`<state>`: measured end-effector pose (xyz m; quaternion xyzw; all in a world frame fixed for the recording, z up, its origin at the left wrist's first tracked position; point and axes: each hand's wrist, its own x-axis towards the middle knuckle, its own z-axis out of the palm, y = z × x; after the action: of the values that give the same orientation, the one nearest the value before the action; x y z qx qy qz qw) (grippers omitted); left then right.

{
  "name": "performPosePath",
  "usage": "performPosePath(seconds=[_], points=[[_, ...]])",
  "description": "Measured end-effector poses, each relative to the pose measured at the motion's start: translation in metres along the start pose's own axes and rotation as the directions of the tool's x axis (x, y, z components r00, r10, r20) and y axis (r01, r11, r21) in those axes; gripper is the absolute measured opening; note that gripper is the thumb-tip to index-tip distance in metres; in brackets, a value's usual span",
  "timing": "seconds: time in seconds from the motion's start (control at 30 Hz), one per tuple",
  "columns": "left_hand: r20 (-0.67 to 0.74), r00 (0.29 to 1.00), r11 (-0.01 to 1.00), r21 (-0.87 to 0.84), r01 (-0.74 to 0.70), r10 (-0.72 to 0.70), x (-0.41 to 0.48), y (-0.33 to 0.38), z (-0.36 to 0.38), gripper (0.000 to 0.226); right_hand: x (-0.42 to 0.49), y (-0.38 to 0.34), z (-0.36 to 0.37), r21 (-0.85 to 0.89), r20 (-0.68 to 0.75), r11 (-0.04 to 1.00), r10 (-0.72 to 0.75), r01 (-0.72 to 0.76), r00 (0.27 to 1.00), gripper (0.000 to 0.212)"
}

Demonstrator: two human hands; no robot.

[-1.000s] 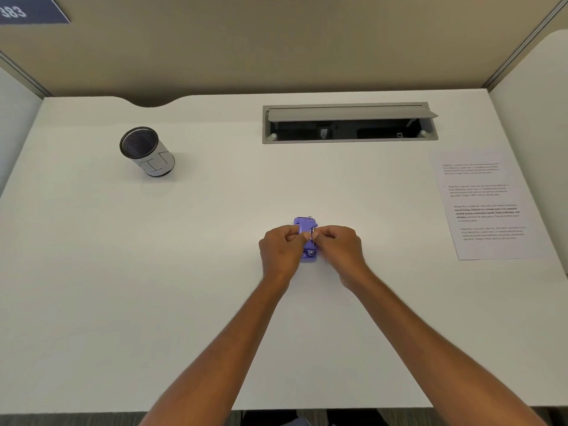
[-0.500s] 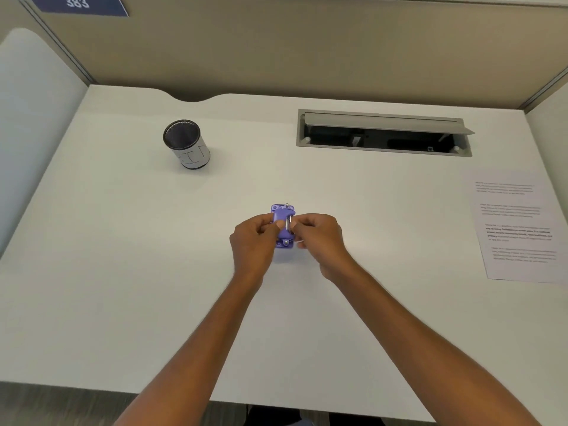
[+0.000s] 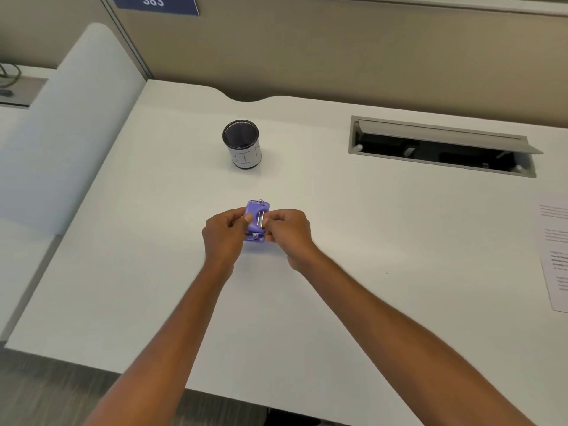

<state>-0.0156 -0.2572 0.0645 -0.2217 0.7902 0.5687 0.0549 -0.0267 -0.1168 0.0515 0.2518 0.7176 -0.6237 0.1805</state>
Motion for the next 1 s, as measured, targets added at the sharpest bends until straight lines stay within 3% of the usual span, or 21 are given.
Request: performPosePath(seconds=[0.1, 0.33, 0.53, 0.67, 0.73, 0.87, 1.0], points=[[-0.002, 1.000, 1.000, 0.003, 0.010, -0.010, 0.015, -0.011, -0.014, 0.020, 0.006, 0.001, 0.022, 0.003, 0.014, 1.000, 0.011, -0.011, 1.000, 0.022], [0.003, 0.999, 0.999, 0.019, 0.040, -0.040, 0.041, -0.037, -0.027, 0.052, 0.016, 0.006, 0.053, -0.044, 0.015, 0.998, 0.050, -0.049, 0.999, 0.021], [0.008, 0.998, 0.998, -0.003, 0.062, -0.062, 0.050, -0.046, -0.029, 0.018, 0.022, 0.011, 0.062, -0.041, 0.015, 0.997, 0.061, -0.061, 0.998, 0.022], [0.001, 0.997, 0.997, -0.005, 0.074, -0.074, 0.052, -0.048, -0.029, 0.012, 0.023, 0.012, 0.059, -0.016, 0.012, 0.998, 0.056, -0.056, 0.998, 0.022], [-0.045, 0.996, 0.997, 0.026, 0.076, -0.074, 0.052, -0.048, -0.027, 0.026, 0.022, 0.012, 0.053, -0.010, 0.011, 0.999, 0.043, -0.043, 0.999, 0.019], [-0.214, 0.971, 0.986, 0.151, -0.076, 0.107, 0.039, -0.037, -0.014, 0.036, 0.020, 0.015, 0.027, 0.035, 0.024, 0.998, 0.057, -0.057, 0.998, 0.014], [-0.215, 0.944, 0.963, 0.160, -0.218, 0.250, 0.019, -0.017, 0.014, 0.026, 0.017, 0.021, -0.014, 0.057, 0.005, 0.998, 0.025, -0.025, 1.000, 0.014]])
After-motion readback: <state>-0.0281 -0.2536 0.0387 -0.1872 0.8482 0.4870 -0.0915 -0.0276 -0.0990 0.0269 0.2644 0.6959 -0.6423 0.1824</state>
